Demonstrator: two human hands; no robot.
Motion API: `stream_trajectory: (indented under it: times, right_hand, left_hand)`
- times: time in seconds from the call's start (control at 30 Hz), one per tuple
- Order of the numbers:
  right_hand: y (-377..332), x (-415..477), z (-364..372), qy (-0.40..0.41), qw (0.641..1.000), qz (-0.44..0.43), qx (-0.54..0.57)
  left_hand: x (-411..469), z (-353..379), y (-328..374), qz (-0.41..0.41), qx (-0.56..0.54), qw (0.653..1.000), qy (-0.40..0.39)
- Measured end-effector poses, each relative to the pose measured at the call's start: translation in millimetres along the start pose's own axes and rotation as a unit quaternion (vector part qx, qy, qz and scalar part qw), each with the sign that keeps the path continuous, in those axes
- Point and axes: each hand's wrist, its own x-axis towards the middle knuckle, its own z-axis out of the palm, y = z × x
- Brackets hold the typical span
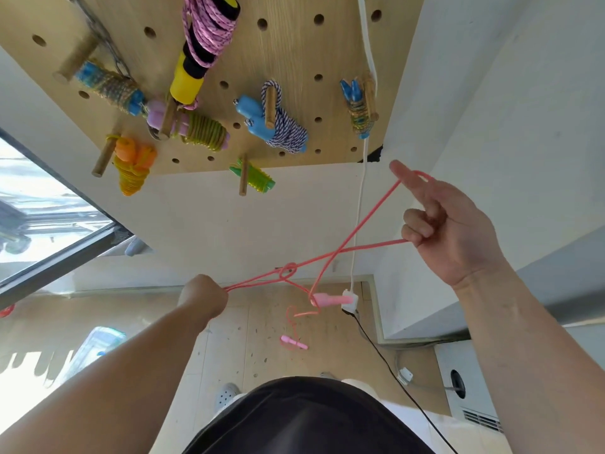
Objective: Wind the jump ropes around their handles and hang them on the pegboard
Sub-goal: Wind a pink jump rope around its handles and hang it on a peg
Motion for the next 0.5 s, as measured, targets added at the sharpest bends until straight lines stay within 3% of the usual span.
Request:
stream_trajectory:
  times: [0.07, 0.13, 0.27, 0.33, 0.4, 0.43, 0.47, 0.5]
  right_hand:
    - [-1.8, 5.1, 5.9, -0.004, 0.999, -0.044, -0.025]
    - [-4.7, 8.8, 16.0, -0.026, 0.998, -0.066, 0.001]
    - [-13.8, 15.2, 33.3, -0.062, 0.99, -0.075, 0.1]
    - [-14.1, 17.0, 43.8, -0.048, 0.99, -0.055, 0.123]
    - [-9.9, 21.2, 50.7, -0.007, 0.999, -0.024, 0.024]
    - [-6.3, 24.2, 50.7, 0.009, 0.996, -0.004, -0.092]
    - [-1.3, 26.0, 49.5, 0.009, 0.97, 0.023, -0.24]
    - [4.3, 25.8, 49.6, -0.007, 0.921, 0.055, -0.385]
  left_hand:
    - [-2.1, -0.9, -1.5, 0.029, 0.062, 0.998, -0.015]
    - [-2.5, 0.1, -0.7, 0.052, 0.049, 0.995, -0.065]
    - [-8.9, -8.4, 4.5, 0.096, -0.171, 0.954, -0.227]
    - [-9.4, -14.4, 4.3, 0.11, -0.255, 0.932, -0.234]
    - [-2.7, -20.6, 0.6, 0.109, -0.305, 0.935, -0.145]
    - [2.7, -25.1, -3.2, 0.103, -0.304, 0.944, -0.078]
    - [7.5, -31.3, -7.3, 0.094, -0.298, 0.95, -0.023]
    - [13.7, -37.6, -11.5, 0.076, -0.305, 0.949, 0.004]
